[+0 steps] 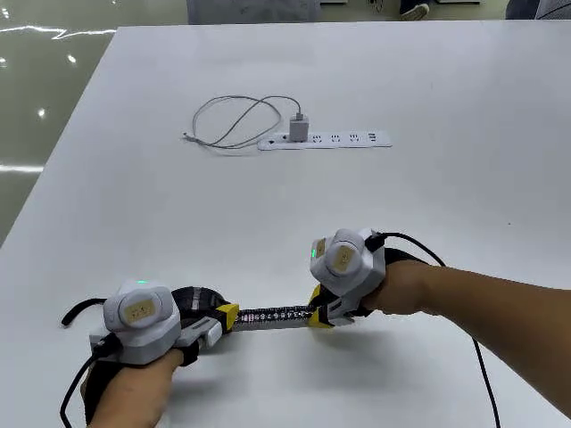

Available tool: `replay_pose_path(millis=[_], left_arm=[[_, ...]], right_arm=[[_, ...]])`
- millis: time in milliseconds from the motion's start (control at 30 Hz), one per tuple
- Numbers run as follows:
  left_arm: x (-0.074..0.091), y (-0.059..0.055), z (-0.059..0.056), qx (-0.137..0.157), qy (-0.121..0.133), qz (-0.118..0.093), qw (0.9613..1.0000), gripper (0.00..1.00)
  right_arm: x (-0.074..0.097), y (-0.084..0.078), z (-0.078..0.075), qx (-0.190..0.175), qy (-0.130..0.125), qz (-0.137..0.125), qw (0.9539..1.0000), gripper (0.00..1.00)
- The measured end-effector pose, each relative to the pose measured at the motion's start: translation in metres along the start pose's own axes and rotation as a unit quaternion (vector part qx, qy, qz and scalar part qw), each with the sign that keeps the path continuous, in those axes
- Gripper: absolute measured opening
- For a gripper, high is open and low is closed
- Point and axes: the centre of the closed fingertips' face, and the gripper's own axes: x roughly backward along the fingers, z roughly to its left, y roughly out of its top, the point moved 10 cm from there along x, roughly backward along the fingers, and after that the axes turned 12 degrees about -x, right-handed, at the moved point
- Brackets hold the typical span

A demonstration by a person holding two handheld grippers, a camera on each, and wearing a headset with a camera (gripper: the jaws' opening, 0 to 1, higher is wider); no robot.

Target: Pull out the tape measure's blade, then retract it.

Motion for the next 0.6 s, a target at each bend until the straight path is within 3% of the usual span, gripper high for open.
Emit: replay_pose_path(millis=[600], left_arm=[[0.0002,0.0003,-0.0006,0.0,0.001,0.001,1.0,0.62]], right_arm=[[-0.0062,0.0079,0.0037,-0.004,0.002,-0.007,1.0,0.09]])
